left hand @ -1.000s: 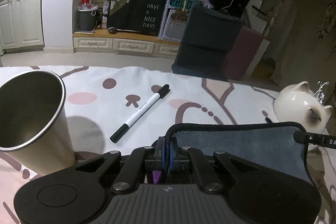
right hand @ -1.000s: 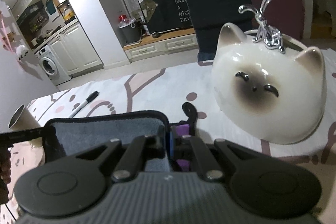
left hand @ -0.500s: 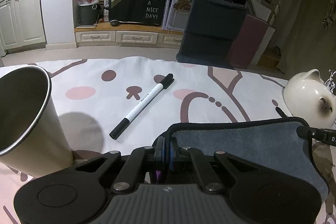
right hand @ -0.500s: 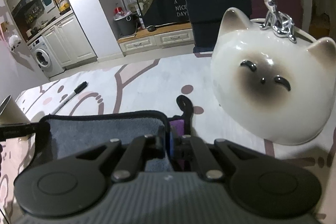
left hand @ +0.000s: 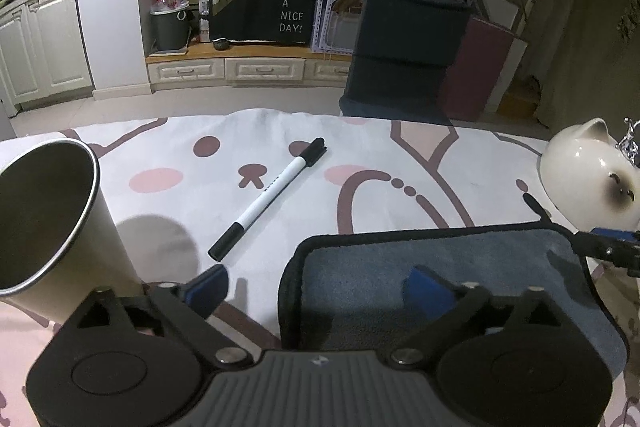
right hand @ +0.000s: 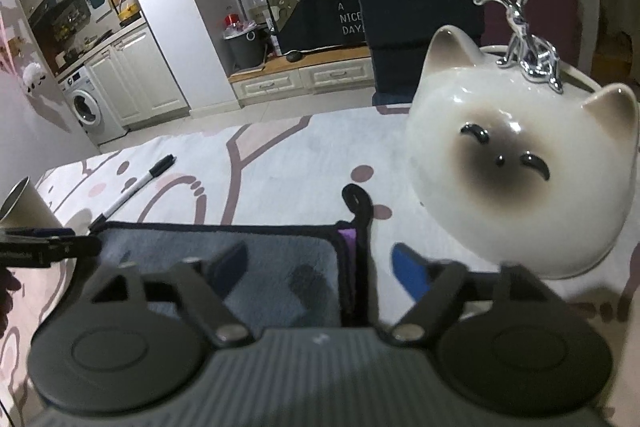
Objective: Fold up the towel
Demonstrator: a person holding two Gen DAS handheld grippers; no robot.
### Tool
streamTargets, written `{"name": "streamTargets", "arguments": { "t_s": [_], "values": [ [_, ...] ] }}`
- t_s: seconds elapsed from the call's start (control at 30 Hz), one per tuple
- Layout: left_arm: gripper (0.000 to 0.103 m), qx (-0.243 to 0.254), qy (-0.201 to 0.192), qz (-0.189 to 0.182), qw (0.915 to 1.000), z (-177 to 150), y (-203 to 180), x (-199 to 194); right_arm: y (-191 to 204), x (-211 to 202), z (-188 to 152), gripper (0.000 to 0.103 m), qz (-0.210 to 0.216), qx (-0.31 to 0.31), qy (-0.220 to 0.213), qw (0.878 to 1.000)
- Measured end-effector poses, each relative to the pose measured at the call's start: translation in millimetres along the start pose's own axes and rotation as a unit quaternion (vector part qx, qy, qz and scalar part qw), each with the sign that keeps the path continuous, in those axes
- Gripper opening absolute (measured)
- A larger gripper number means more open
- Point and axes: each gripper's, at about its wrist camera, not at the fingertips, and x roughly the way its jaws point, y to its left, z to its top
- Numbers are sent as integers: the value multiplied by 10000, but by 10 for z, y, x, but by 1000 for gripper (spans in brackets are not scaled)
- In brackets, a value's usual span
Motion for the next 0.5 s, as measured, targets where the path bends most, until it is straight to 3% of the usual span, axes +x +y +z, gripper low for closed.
{"name": "streamTargets", "arguments": {
  "t_s": [0.1, 0.5],
  "values": [
    [103, 67, 31, 70, 9999, -7, -28, -26, 30, -14, 6, 103, 44, -43, 26, 10000],
    [103, -26, 21, 142, 9999, 6, -147, -290, 205, -207, 53, 103, -10, -217, 53, 9998]
  ]
}}
